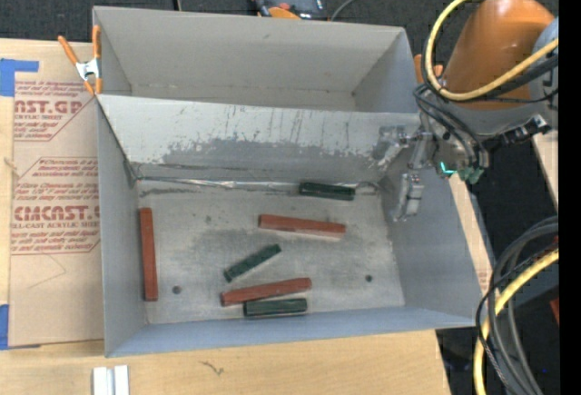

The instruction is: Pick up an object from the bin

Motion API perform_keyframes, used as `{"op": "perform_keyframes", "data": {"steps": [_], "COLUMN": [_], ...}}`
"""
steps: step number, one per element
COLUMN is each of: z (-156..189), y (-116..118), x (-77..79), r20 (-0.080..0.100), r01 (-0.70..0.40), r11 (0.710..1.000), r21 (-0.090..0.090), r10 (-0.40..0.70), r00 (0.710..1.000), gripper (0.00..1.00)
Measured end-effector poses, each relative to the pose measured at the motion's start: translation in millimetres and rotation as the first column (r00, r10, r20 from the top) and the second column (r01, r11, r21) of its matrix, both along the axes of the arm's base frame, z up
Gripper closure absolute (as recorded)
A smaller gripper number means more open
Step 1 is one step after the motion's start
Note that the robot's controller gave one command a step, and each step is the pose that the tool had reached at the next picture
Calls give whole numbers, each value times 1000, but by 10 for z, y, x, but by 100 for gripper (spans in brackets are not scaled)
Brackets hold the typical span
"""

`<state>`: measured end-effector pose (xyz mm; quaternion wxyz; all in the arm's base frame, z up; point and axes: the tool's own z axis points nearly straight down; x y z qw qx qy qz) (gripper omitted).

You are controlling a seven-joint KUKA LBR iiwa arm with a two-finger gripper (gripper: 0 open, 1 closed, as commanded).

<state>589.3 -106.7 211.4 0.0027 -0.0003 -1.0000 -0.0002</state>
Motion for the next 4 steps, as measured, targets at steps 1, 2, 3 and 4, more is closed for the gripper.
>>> {"op": "perform_keyframes", "data": {"steps": [1, 2, 3, 4], "z": [-1020, -1430, -1419, 121], "y": [339, 300, 297, 527], "x": [-321, -417, -407, -152], "r20": [-2, 3, 6, 17], "r01": [-86, 147, 147, 98], "r11": [996, 989, 989, 995], "r21": [3, 0, -1, 1], "r10": [86, -147, -147, -98], "r00": [996, 989, 989, 995], "gripper": [0, 0, 100, 100]}}
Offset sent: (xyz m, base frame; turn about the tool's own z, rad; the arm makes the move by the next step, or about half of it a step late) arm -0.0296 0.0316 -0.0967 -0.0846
